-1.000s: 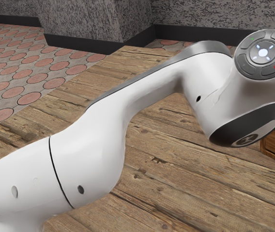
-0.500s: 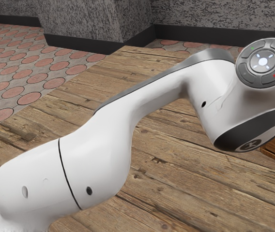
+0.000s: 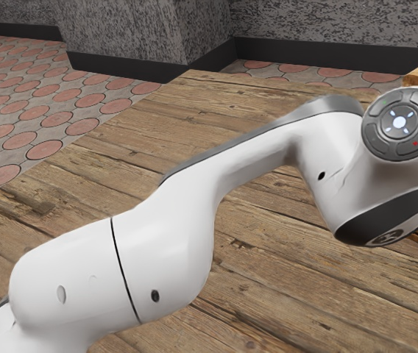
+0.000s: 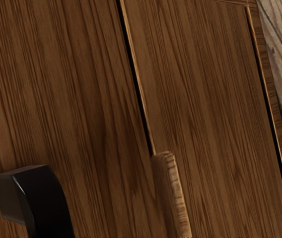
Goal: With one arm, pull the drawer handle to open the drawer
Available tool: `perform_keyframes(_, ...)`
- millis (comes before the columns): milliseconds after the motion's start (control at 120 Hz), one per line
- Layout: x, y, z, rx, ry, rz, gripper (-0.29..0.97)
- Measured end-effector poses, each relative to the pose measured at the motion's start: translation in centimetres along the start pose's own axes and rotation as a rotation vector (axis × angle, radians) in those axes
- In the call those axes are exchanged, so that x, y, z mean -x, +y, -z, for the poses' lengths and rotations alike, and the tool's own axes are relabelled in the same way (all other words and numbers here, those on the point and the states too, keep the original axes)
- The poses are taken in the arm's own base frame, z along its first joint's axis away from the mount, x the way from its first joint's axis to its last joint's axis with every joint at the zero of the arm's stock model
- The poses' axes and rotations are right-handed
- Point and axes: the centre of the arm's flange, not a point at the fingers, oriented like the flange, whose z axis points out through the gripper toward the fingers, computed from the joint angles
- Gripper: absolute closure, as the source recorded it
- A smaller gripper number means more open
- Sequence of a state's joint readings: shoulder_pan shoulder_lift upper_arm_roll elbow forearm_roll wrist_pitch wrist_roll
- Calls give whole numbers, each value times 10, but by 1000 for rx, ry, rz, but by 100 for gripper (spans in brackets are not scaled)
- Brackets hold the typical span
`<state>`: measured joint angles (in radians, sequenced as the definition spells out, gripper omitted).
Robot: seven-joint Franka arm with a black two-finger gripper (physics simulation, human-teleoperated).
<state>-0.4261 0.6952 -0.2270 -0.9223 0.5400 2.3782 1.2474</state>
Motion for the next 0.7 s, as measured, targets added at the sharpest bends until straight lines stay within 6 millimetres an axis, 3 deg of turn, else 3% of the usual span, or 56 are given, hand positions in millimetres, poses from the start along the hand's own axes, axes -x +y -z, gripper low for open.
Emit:
perform_keyframes(317,24,4,-12,7,-29,14,2)
perform_keyframes(700,36,7,-13,52,-63,17,2)
